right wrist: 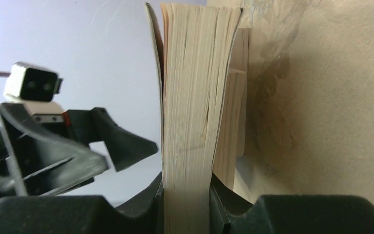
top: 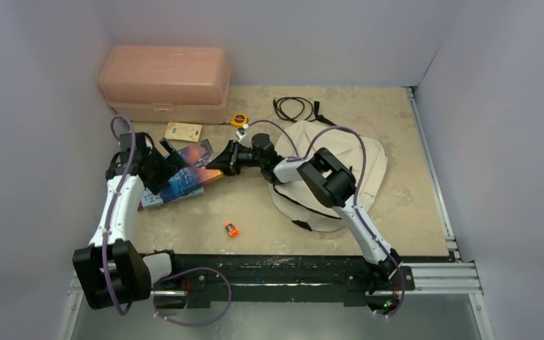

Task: Pack the student bag
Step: Pick up the book from the center of the board, then place the book in the student bag.

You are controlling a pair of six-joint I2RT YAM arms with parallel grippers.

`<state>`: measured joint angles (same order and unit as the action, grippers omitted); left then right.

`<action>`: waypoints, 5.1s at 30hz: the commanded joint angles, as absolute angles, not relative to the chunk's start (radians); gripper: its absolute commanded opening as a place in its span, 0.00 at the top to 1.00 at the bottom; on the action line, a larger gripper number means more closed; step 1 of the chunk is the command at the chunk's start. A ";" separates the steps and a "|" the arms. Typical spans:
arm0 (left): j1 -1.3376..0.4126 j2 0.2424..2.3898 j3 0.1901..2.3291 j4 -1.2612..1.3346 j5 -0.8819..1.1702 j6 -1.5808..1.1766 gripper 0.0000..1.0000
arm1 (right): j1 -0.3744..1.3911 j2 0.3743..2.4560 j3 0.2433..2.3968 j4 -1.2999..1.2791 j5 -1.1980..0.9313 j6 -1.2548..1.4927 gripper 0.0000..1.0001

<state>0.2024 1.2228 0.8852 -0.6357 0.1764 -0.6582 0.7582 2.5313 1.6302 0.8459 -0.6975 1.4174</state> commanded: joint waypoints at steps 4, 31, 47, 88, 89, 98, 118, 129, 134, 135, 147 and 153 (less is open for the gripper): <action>0.200 0.952 0.881 -0.685 0.449 -0.603 0.01 | 0.701 2.204 1.464 0.983 -0.764 1.487 1.00; 0.080 0.560 0.655 -0.429 0.711 -1.305 0.00 | 0.431 1.511 0.832 1.139 -0.986 1.758 1.00; -0.141 0.608 0.548 -0.033 0.591 -1.510 0.48 | 0.452 1.612 0.787 1.432 -0.963 1.951 1.00; -0.141 0.407 0.775 -0.714 0.320 -1.153 1.00 | 0.963 1.624 1.227 -0.781 0.638 0.205 0.40; -0.141 0.409 0.775 -0.714 0.324 -1.150 1.00 | 0.965 1.637 1.228 -0.792 0.658 0.215 0.41; -0.141 0.428 0.784 -0.711 0.355 -1.127 1.00 | 0.975 1.623 1.242 -0.874 0.739 0.289 0.41; -0.141 0.501 0.765 -0.609 0.432 -1.137 1.00 | 0.971 1.511 1.208 -0.955 0.612 0.374 0.27; -0.141 0.512 0.765 -0.595 0.450 -1.136 1.00 | 0.971 1.404 1.157 -0.936 0.664 0.415 0.61; -0.141 0.511 0.767 -0.579 0.459 -1.146 1.00 | 0.954 1.490 1.200 -0.969 0.785 0.466 0.73; -0.141 0.509 0.770 -0.580 0.461 -1.146 1.00 | 0.954 1.512 1.202 -0.969 0.804 0.479 0.69; -0.141 0.473 0.780 -0.611 0.474 -1.156 1.00 | 0.956 1.399 1.019 -0.537 0.565 0.238 0.48; -0.141 0.475 0.778 -0.598 0.477 -1.166 1.00 | 0.957 1.368 1.002 -0.436 0.445 0.131 0.60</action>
<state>-0.1398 0.4927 0.7380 -0.7650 0.4129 -1.1191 0.9546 1.3827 0.9997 -0.5819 0.5289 0.2031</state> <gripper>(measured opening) 0.284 0.488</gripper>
